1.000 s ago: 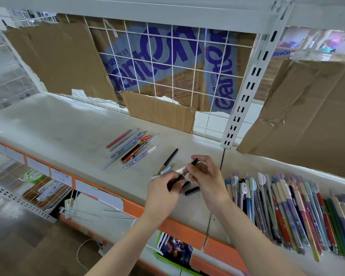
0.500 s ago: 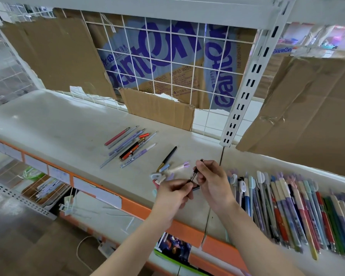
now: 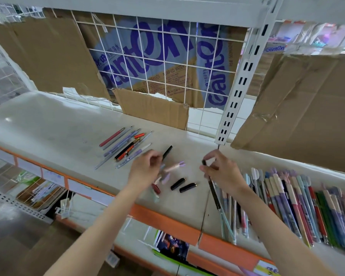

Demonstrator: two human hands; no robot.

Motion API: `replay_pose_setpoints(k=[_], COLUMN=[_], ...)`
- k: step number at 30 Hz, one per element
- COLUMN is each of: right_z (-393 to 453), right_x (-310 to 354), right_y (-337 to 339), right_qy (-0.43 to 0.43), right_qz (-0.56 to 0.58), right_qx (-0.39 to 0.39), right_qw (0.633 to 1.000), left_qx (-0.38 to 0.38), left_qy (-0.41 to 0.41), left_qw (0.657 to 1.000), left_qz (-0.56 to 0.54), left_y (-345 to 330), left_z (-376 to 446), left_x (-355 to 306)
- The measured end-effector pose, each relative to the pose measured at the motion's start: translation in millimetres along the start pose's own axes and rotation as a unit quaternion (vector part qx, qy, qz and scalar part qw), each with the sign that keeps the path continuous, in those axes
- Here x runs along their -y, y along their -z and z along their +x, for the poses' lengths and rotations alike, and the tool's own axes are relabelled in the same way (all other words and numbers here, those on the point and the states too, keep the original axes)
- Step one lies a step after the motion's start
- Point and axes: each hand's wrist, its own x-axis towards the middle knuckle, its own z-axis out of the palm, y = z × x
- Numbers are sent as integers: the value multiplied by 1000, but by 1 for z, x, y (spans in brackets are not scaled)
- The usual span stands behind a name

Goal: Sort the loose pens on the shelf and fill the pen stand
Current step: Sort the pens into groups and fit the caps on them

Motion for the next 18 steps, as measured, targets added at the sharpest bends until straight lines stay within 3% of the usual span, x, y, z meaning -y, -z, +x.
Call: replay_pose_setpoints(k=[5,10,15,18], right_z=[3,1,-1,0], right_x=[-10,-9,-11,-19], right_y=[-15,-11,-20,-33], right_qy=[19,53,160,197], right_qz=[-155,-298,-230,-213], right_qx=[50,52,91,119], right_qw=[986,952,956,950], left_qx=[8,29,22,19], left_qy=[12,6,-63,-49], left_qw=[993,989,993,993], left_qz=[114,145,101,103], left_y=[-3,-1,-4,-10], left_z=[26,33,24,26], left_x=[22,20,11,13])
